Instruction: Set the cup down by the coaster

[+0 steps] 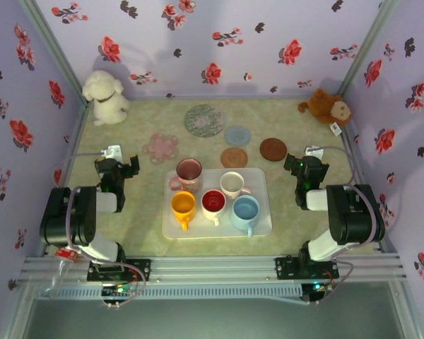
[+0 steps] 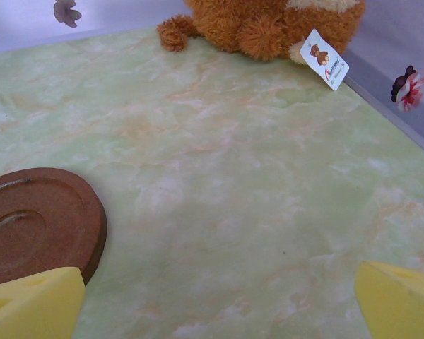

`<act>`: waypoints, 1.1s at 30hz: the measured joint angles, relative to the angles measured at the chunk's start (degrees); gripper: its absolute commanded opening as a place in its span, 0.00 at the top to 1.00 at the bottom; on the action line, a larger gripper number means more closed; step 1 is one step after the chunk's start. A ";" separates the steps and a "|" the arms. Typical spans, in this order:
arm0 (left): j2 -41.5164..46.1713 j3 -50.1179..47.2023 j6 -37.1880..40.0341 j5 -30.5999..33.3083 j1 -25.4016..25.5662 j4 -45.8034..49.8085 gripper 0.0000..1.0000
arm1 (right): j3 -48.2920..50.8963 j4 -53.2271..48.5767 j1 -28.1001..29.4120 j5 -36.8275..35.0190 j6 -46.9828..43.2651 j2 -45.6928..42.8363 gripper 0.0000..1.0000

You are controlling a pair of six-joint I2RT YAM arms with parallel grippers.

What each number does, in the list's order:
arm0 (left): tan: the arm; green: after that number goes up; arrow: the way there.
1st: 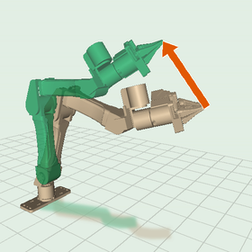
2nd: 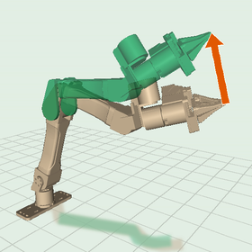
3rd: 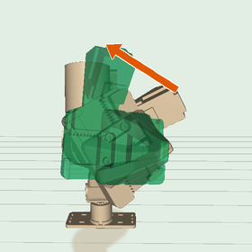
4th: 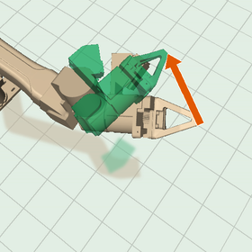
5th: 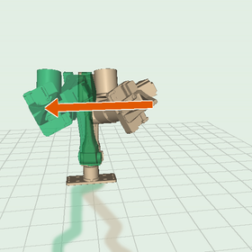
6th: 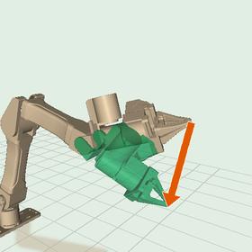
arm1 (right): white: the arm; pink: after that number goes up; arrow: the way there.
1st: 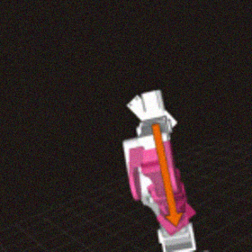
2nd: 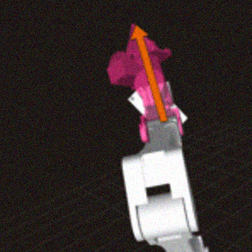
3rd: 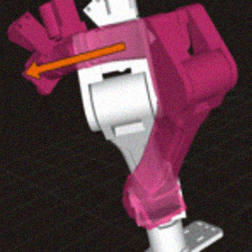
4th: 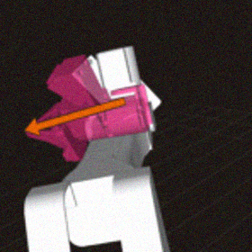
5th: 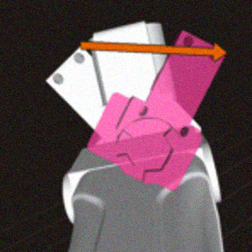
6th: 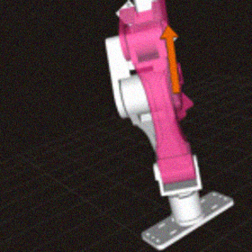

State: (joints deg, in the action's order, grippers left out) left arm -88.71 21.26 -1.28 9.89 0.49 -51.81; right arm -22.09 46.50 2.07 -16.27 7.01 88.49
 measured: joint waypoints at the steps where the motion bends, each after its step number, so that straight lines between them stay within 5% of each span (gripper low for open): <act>1: 0.00 0.00 0.00 -0.02 0.00 0.00 0.01 | 0.00 0.00 0.00 0.02 0.00 -0.02 0.01; 17: 0.66 0.11 -0.02 -1.07 -0.11 1.70 0.01 | 0.00 -0.20 -0.31 1.05 0.02 -0.15 0.01; 25: 15.26 5.49 -1.18 -0.90 -0.11 17.57 0.01 | -7.30 -15.50 2.60 -1.33 -1.03 -9.90 0.01; 33: 24.02 23.37 -3.28 -0.90 0.79 46.90 0.01 | -20.72 -37.40 3.48 0.15 1.99 -16.85 0.01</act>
State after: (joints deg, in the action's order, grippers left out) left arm -64.69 44.62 -4.56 8.99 1.28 -4.91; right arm -42.81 9.10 5.54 -16.12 8.99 71.64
